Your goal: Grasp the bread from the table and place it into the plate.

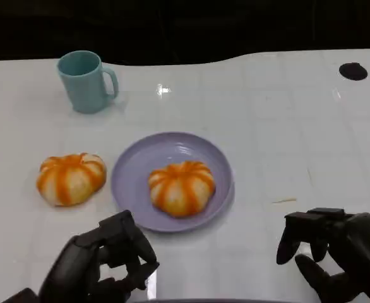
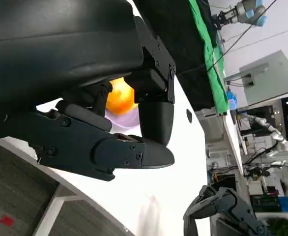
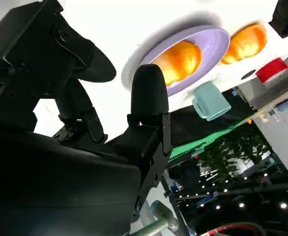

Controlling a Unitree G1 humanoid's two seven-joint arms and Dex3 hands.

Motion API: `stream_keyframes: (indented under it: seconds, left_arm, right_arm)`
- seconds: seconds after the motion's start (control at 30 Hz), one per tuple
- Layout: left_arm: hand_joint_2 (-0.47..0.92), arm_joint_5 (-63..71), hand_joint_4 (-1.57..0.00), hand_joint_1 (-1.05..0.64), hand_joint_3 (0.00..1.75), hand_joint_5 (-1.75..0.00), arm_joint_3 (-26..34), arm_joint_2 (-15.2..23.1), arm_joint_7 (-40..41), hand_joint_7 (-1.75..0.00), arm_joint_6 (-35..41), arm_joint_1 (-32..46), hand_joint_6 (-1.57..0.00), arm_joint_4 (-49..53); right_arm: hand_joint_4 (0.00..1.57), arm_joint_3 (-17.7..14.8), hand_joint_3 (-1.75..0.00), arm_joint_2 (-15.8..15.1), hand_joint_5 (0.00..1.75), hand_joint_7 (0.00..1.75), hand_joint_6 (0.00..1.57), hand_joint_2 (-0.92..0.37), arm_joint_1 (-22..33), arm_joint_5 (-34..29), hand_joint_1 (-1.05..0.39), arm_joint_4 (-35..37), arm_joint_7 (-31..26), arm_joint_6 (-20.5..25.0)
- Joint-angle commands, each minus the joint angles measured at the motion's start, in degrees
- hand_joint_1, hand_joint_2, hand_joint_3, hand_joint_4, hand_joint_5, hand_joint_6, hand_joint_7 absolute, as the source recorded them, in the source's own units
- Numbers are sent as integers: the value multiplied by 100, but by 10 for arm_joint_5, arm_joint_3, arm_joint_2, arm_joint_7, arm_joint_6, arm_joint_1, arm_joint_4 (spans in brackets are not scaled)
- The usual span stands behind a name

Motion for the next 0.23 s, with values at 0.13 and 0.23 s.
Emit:
stream_keyframes:
  seconds: [0.13,0.23]
  left_arm:
    - [92,-4,-69,-50,31,-175,7,10,-4,-157,-12,-1,-60,7]
    - [92,-4,-68,-50,31,-175,7,11,-3,-156,-9,-1,-60,6]
  right_arm:
    - [95,3,-145,-14,164,130,87,-10,-15,-11,6,26,-26,-26]
    - [96,3,-146,-16,162,129,88,-10,-17,-18,6,31,-32,-32]
